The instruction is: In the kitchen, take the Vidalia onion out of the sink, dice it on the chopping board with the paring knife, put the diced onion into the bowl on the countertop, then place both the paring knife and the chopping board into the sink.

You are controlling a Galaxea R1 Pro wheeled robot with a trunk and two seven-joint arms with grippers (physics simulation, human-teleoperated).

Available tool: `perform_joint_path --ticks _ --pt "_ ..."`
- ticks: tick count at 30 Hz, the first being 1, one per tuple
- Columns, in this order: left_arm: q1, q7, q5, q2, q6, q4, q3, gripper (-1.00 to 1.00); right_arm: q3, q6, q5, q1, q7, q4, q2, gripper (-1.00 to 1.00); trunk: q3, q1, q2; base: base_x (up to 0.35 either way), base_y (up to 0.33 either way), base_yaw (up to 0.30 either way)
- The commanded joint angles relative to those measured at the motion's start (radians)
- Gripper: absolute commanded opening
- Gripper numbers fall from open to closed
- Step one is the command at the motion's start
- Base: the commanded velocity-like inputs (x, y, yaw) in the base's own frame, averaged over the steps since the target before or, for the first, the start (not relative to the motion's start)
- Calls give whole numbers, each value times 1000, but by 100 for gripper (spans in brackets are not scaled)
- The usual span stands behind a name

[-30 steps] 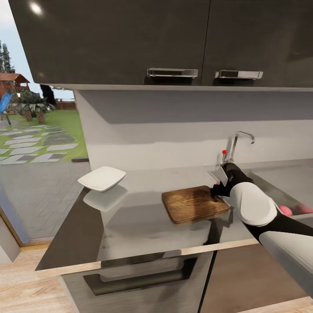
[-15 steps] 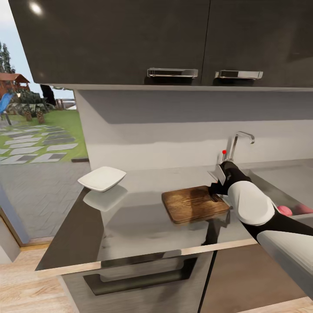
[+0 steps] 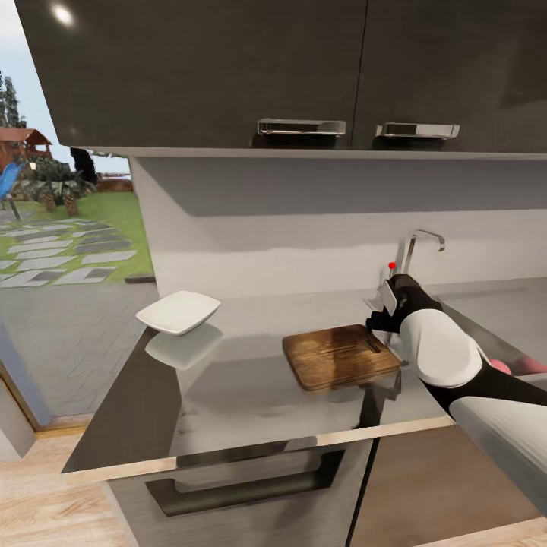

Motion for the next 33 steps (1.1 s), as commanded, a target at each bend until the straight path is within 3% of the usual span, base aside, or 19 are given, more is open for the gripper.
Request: perform_joint_path --ticks 1,9,18,33 --pt "-1 1 3 0 -5 2 -1 100 -4 0 -9 -3 -11 -2 1 100 -1 0 0 0 0 0" --pt "-1 1 3 0 -5 2 -1 100 -3 1 -9 -43 -11 -11 2 100 -1 0 0 0 0 0" --pt "-1 0 2 -1 -6 2 -2 100 -3 2 -9 -49 -10 -11 2 100 3 0 0 -25 0 0" --pt "-1 -1 1 -3 -7 2 -2 100 -2 1 -9 -50 -9 -10 4 100 26 0 0 -323 -49 0"
